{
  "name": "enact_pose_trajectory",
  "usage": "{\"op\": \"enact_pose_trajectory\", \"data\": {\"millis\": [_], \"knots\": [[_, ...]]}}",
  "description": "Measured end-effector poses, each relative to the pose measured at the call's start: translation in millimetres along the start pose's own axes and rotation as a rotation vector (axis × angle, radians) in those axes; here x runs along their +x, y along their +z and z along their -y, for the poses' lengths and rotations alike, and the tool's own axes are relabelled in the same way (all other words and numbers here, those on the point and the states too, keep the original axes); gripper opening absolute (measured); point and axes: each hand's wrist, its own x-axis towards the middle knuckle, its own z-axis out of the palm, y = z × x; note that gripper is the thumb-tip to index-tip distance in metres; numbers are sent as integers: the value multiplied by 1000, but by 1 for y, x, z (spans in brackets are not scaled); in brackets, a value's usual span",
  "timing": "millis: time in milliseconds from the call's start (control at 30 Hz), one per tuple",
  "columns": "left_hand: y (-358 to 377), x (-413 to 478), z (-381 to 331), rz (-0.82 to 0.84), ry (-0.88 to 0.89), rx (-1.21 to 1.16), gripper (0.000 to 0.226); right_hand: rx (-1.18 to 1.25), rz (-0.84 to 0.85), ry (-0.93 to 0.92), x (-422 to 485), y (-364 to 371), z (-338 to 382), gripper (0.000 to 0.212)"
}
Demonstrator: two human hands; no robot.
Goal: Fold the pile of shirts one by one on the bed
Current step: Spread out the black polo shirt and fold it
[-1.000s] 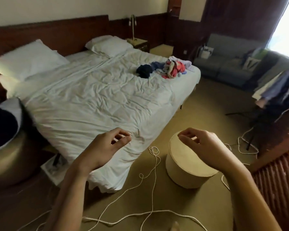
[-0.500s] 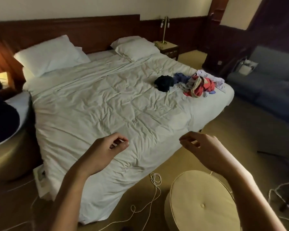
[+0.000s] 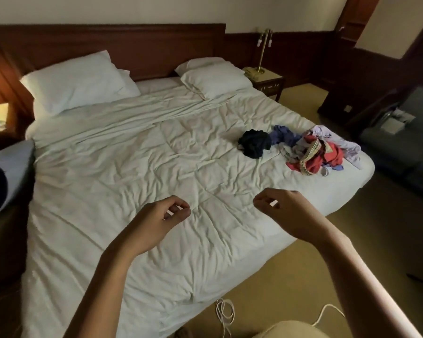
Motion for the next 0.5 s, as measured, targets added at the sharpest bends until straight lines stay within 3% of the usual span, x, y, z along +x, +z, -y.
{"op": "enact_pose_trajectory", "data": {"millis": [300,500], "knots": [[-22,150,-2,22,-25,19,13,-18,55,17,136,-26,-48,14],[1,271,-6,65,-52,18,15,-4,73,7,245,-41,-124,7]]}}
